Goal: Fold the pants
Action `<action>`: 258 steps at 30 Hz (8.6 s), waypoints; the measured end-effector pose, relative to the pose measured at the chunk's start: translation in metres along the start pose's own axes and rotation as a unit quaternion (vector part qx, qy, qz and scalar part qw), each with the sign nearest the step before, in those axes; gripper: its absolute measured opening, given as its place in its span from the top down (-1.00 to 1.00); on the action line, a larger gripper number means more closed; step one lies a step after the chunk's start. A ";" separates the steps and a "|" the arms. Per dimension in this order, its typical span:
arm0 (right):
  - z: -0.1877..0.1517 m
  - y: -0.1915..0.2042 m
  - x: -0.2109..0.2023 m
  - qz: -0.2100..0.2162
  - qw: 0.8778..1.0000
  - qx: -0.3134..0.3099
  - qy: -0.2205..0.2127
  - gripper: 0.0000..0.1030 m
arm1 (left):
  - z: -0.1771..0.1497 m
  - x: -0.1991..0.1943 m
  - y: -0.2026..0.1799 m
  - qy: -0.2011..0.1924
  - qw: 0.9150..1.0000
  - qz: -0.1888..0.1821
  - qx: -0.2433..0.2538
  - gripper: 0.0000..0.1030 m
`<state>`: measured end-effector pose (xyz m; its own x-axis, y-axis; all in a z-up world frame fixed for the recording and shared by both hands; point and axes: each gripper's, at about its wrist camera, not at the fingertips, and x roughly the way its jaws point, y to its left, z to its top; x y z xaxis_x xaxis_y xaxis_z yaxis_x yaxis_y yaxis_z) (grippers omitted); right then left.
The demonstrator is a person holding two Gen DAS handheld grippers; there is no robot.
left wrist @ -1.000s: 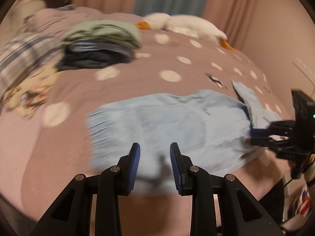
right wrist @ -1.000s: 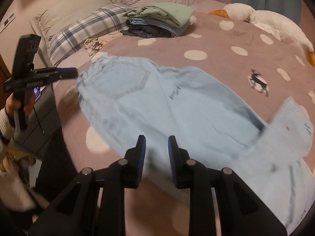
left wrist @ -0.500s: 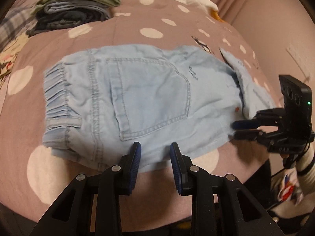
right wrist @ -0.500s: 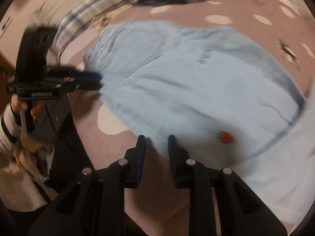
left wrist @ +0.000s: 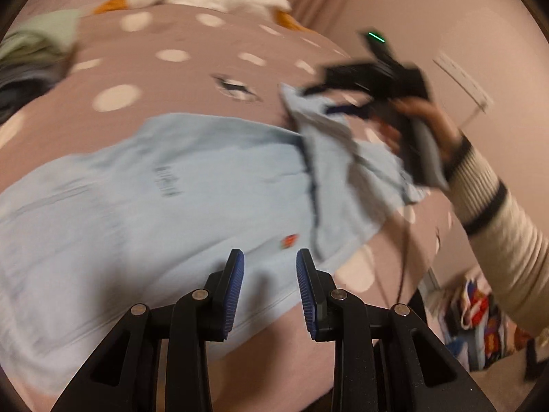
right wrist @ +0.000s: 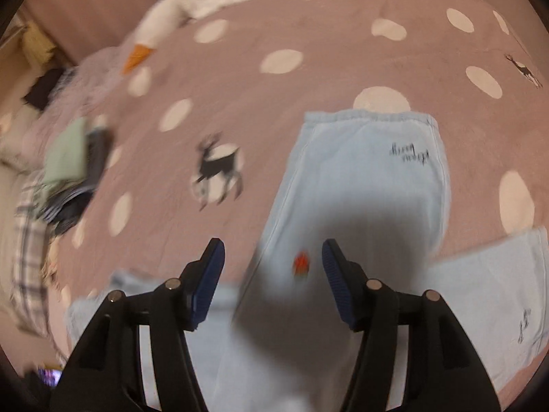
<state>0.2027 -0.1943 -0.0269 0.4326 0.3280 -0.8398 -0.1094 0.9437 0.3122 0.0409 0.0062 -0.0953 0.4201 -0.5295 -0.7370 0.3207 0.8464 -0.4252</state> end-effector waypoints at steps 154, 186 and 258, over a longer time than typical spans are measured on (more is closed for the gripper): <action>-0.215 -0.018 -0.079 0.150 0.980 -0.121 -0.054 0.18 | -0.055 -0.082 0.081 -0.078 0.962 0.240 -0.104 -0.13; -0.202 -0.298 -0.106 0.139 0.926 0.290 -0.195 0.80 | 0.012 0.040 -0.003 0.037 0.994 0.005 -0.098 -0.16; -0.102 0.077 -0.025 0.156 0.956 -0.244 -0.046 0.15 | -0.001 -0.013 0.112 -0.036 0.979 0.158 -0.128 -0.16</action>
<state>0.0920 -0.1251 -0.0270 0.3849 0.6129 -0.6900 -0.6413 0.7153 0.2776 0.0702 0.1081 -0.1343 0.5248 -0.2348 -0.8182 -0.0537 0.9502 -0.3071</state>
